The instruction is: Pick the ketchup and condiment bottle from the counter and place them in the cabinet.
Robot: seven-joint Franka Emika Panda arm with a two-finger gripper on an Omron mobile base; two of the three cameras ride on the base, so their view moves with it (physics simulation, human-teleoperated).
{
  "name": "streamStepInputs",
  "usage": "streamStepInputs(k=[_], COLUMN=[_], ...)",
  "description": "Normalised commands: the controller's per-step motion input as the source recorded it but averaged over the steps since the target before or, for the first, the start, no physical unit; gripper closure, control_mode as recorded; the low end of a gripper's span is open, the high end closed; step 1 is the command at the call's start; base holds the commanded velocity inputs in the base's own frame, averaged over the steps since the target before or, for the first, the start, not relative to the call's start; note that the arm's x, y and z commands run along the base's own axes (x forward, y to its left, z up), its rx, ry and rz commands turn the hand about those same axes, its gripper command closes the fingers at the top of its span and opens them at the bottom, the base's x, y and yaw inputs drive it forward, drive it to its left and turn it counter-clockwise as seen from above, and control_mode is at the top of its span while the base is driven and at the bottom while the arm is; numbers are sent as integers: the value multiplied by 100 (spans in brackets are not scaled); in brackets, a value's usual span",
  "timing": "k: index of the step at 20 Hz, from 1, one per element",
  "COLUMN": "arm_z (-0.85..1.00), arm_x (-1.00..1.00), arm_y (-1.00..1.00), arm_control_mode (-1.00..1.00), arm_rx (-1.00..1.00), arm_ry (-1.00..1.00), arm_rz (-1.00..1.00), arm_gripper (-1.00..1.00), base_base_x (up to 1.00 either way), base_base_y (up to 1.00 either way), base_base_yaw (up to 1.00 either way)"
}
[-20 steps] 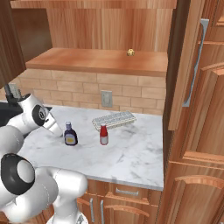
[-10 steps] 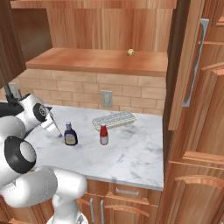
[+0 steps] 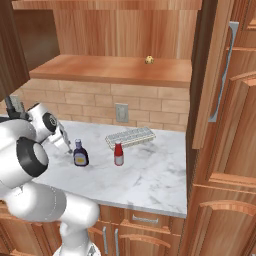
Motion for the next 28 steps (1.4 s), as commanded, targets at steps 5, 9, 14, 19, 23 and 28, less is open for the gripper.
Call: streamStepInputs(k=[5,9,14,19,23,28], arm_z=[-3,-5,-10,-17,-17,-10], arm_x=[7,0,0,2,10,10], arm_y=[-12,-18,-18,-16,-12,-11], arm_control_mode=[-100,-100,-100,-100,-100,-100], arm_rx=[0,0,0,0,0,0], arm_ry=[0,0,0,0,0,0], arm_rz=[-6,-5,-5,-5,-7,-9], arm_gripper=[-100,-100,-100,-100,-100,-100], base_base_x=[0,0,0,0,0,0], base_base_y=[0,0,0,0,0,0], base_base_yaw=[0,0,0,0,0,0])
